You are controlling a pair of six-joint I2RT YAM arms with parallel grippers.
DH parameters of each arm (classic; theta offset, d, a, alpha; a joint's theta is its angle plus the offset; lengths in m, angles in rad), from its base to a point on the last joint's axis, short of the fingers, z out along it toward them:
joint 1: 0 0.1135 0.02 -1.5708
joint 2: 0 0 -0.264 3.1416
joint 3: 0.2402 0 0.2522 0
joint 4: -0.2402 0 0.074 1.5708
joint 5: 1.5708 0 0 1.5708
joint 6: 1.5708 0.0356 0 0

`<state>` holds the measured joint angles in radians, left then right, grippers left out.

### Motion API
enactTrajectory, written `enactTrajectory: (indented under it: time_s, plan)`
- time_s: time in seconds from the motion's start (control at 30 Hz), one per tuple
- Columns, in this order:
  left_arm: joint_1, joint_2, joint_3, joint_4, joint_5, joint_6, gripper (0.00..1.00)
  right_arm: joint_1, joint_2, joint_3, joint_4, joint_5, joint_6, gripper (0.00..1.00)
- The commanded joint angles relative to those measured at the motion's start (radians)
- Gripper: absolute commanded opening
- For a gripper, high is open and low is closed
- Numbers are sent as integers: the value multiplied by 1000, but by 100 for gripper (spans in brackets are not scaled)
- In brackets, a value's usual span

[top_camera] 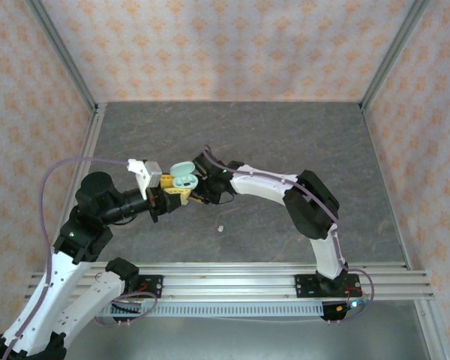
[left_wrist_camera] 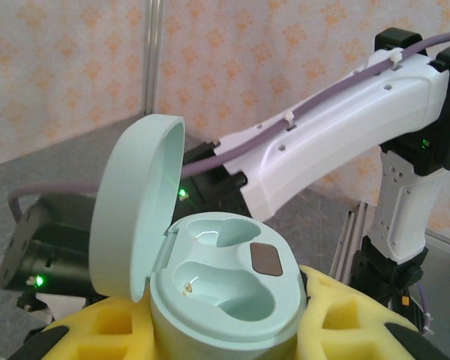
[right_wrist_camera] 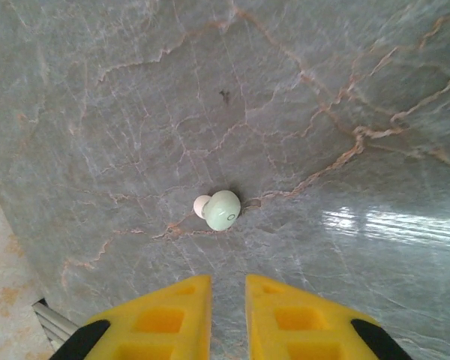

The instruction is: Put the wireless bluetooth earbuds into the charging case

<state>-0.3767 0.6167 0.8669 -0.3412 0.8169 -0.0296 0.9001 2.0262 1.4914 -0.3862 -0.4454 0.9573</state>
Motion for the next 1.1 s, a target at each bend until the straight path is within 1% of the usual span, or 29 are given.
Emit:
enactTrajectory:
  time_s: [0.0,0.13,0.3,1.07]
  plan:
    - [7,-22,24,-13,-47,-14,22,22,6,-24,50,69,63,21]
    - [7,-32,17,5,-56,-24,22,32,34,-20,71,78,79,24]
    - [7,-39,16,5,-60,-27,22,47,83,26,50,82,73,28]
    - [7,-67,4,-16,-76,-12,22,49,156,99,41,73,71,29]
